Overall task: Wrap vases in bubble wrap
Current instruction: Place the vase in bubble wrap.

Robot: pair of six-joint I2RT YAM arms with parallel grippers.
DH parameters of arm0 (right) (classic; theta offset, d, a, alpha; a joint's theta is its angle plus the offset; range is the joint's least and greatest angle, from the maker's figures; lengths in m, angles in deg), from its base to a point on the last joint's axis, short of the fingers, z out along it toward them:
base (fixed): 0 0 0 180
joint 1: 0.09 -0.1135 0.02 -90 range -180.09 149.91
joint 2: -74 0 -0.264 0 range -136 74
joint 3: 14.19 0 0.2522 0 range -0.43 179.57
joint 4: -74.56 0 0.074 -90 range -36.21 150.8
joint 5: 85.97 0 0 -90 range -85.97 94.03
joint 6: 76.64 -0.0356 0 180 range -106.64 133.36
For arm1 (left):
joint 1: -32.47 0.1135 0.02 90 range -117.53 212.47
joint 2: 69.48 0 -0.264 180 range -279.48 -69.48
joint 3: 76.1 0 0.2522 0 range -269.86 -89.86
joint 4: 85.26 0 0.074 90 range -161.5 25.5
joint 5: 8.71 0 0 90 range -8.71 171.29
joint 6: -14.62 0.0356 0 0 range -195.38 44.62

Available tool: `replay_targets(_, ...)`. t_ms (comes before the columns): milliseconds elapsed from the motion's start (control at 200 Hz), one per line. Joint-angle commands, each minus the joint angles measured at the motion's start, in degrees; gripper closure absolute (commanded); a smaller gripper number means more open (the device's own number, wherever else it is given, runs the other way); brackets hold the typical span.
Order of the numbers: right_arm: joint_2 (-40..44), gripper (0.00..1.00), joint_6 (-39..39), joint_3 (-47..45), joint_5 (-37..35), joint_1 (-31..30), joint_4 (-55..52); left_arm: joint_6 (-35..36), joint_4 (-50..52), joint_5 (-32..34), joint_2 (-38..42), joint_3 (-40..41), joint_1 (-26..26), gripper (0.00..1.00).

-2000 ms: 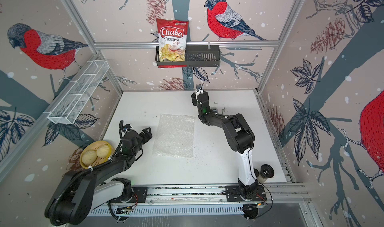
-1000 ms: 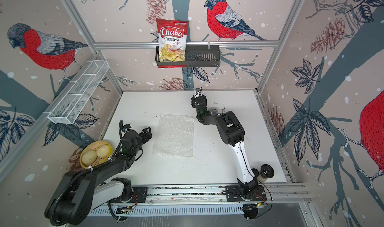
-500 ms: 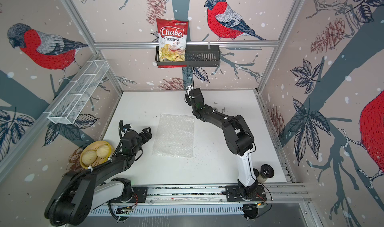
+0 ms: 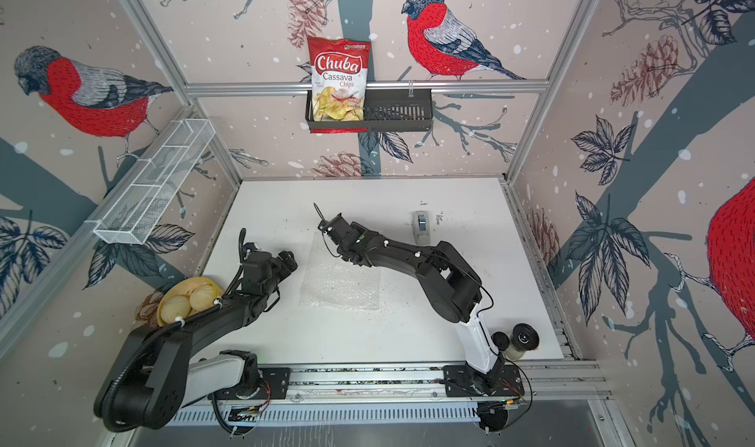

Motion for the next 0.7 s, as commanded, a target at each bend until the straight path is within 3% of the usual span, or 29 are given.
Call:
replay_targets(0,-1.59,0.66,-0.13,1.35,-3.58,-1.78,-5.01,-1.38,1.96,0.76,-0.44,-1.03,0.38,0.12)
replay_targets(140,-1.97,0.65,-0.26,2.60,-3.53,-3.80,-7.19,-2.03,3.96,2.27,0.08,-1.55,0.90,0.12)
replay_targets(230,-3.03,0.63,0.38,4.29,-3.33,-5.27,-8.68,-3.88,8.05,6.90,1.34,-2.08,1.23,0.12)
replay_targets(495,-7.55,0.60,0.64,5.91,0.10,-6.53,-8.30,-6.37,9.46,11.55,9.84,1.68,2.73,0.12)
replay_targets(696,-7.35,0.43,0.16,5.78,5.25,-5.66,-6.06,-6.83,6.97,13.42,16.82,5.91,3.02,0.12)
